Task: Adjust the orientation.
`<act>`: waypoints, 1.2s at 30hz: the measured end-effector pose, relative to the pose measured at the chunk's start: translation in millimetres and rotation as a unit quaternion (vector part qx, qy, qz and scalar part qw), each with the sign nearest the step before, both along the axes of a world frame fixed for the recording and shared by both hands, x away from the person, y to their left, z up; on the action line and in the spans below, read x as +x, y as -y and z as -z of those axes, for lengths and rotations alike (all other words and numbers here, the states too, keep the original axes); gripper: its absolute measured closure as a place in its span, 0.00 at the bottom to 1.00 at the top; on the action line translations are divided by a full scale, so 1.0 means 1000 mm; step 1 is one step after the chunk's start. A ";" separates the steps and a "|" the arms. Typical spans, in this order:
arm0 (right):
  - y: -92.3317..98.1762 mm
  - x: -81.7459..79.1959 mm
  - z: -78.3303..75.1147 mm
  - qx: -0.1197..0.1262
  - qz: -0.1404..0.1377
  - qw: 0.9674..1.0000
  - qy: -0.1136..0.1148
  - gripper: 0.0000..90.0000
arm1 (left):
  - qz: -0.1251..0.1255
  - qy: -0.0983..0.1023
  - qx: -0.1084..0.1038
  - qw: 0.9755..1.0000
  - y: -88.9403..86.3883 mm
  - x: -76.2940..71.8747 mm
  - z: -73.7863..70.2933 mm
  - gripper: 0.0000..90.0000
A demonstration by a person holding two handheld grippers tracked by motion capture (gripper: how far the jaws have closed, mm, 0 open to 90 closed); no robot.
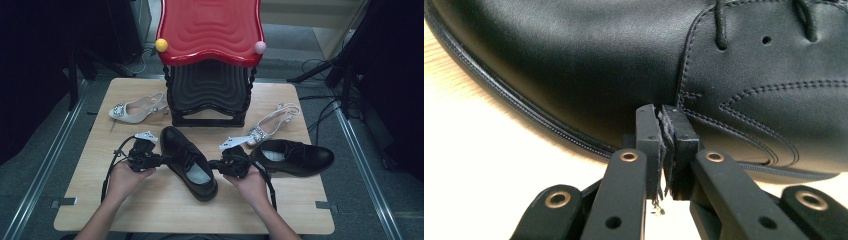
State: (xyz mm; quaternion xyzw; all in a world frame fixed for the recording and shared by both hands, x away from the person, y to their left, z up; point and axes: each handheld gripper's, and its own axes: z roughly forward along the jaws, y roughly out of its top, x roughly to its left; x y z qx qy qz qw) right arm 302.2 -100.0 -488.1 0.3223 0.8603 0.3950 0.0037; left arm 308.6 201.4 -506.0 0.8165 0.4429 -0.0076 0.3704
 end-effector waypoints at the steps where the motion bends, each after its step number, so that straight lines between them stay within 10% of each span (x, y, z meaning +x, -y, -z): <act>1: 0.000 -0.001 0.000 0.000 0.000 1.000 -0.001 1.00 | 0.002 0.002 0.004 1.000 0.001 0.001 0.000 0.97; 36: -0.013 -0.029 0.007 0.007 -0.015 1.000 0.005 0.94 | 0.004 0.012 0.015 1.000 0.012 0.026 0.000 0.94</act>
